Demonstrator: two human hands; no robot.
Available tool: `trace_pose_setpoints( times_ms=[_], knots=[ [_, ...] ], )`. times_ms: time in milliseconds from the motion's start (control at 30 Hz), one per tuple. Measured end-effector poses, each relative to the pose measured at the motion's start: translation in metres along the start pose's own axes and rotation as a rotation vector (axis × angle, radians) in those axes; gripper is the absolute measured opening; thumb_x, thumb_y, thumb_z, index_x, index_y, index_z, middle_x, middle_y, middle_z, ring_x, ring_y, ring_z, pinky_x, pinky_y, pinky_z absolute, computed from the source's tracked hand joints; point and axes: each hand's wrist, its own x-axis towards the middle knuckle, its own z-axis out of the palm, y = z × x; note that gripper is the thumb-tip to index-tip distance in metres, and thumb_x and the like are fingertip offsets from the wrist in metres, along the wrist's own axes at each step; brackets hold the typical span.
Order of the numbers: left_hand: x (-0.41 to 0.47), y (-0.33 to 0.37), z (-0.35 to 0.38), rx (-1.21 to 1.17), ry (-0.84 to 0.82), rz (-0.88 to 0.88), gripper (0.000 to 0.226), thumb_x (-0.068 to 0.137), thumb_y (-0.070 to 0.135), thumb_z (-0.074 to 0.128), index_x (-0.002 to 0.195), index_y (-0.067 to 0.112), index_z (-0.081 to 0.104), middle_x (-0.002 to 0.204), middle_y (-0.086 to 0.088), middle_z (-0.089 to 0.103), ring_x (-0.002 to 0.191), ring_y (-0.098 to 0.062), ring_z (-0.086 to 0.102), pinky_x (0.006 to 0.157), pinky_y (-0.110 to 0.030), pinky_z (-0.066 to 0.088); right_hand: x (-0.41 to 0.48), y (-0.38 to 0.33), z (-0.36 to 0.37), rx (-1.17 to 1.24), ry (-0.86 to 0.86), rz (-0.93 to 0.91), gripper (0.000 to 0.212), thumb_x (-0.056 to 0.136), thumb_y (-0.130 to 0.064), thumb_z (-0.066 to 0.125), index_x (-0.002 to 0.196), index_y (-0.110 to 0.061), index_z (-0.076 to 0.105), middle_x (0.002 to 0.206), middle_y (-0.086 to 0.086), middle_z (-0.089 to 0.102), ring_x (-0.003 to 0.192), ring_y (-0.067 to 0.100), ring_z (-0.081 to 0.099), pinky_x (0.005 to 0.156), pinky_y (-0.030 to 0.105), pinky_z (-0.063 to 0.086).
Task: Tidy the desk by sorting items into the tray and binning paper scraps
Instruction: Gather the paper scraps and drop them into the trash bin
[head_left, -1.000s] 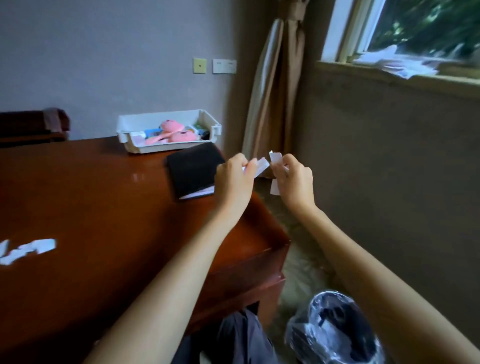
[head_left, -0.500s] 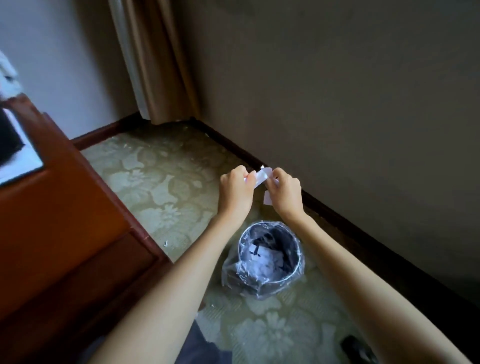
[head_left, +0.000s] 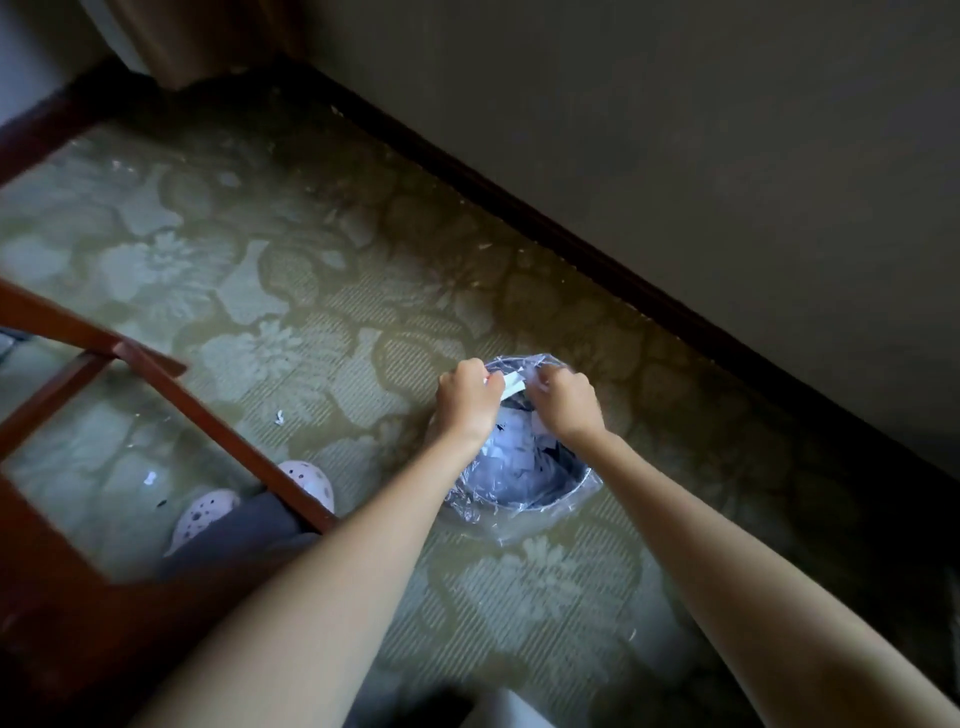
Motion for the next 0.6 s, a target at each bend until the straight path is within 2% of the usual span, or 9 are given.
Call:
trace_pose_setpoints(
  times_ms=[67, 133, 233, 300, 433, 500, 600],
  knots=[
    [0.014, -0.012, 0.017, 0.001, -0.039, -0.049, 0.028, 0.087, 0.016, 0.045, 0.089, -0.008, 0.06, 0.089, -0.035, 0.065, 0.085, -0.045, 0.063, 0.077, -0.045, 0.052, 0.012, 0.011, 0.015, -0.058, -0.059, 0.012, 0.045, 0.096, -0.025, 0.042, 0.053, -0.017, 0.03, 0.09, 0.024, 0.066, 0.085, 0.036, 0.059, 0.065, 0.029, 0.03],
    [0.027, -0.022, 0.032, -0.009, -0.077, -0.11, 0.029, 0.088, 0.015, 0.043, 0.089, -0.008, 0.059, 0.092, -0.035, 0.065, 0.084, -0.045, 0.064, 0.075, -0.044, 0.054, 0.023, 0.019, 0.029, -0.09, -0.106, 0.024, 0.041, 0.096, -0.023, 0.043, 0.056, -0.012, 0.04, 0.092, 0.024, 0.067, 0.089, 0.038, 0.06, 0.065, 0.03, 0.031],
    [0.041, -0.032, 0.049, -0.045, -0.159, -0.186, 0.029, 0.091, 0.014, 0.037, 0.094, -0.009, 0.055, 0.1, -0.034, 0.063, 0.089, -0.044, 0.065, 0.076, -0.043, 0.053, 0.035, 0.029, 0.042, -0.135, -0.14, 0.046, 0.027, 0.095, -0.02, 0.042, 0.077, -0.008, 0.058, 0.094, 0.023, 0.067, 0.091, 0.038, 0.061, 0.064, 0.031, 0.035],
    [0.044, -0.033, 0.054, -0.085, -0.244, -0.233, 0.033, 0.094, 0.014, 0.033, 0.106, -0.009, 0.054, 0.105, -0.031, 0.061, 0.096, -0.043, 0.064, 0.081, -0.043, 0.054, 0.042, 0.035, 0.049, -0.177, -0.146, 0.06, 0.031, 0.097, -0.022, 0.038, 0.097, -0.003, 0.063, 0.102, 0.023, 0.066, 0.096, 0.04, 0.059, 0.07, 0.035, 0.041],
    [0.045, -0.039, 0.06, -0.099, -0.4, -0.288, 0.038, 0.094, 0.014, 0.038, 0.129, 0.001, 0.045, 0.13, -0.023, 0.05, 0.115, -0.035, 0.055, 0.094, -0.041, 0.051, 0.05, 0.039, 0.064, -0.17, -0.21, 0.071, 0.031, 0.097, -0.012, 0.031, 0.12, -0.007, 0.052, 0.122, 0.022, 0.051, 0.11, 0.042, 0.052, 0.088, 0.043, 0.043],
    [0.045, -0.044, 0.058, -0.073, -0.413, -0.283, 0.042, 0.087, 0.009, 0.043, 0.129, 0.006, 0.045, 0.13, -0.02, 0.051, 0.114, -0.034, 0.055, 0.089, -0.034, 0.049, 0.053, 0.04, 0.068, -0.134, -0.244, 0.075, 0.036, 0.095, -0.006, 0.03, 0.127, -0.006, 0.044, 0.127, 0.022, 0.042, 0.118, 0.041, 0.043, 0.096, 0.045, 0.038],
    [0.042, -0.047, 0.053, -0.068, -0.445, -0.246, 0.057, 0.083, -0.001, 0.044, 0.138, 0.013, 0.038, 0.137, -0.015, 0.044, 0.118, -0.033, 0.051, 0.089, -0.034, 0.045, 0.053, 0.04, 0.068, -0.094, -0.286, 0.077, 0.041, 0.091, 0.001, 0.031, 0.131, -0.005, 0.04, 0.13, 0.023, 0.036, 0.123, 0.038, 0.033, 0.103, 0.042, 0.03]
  ],
)
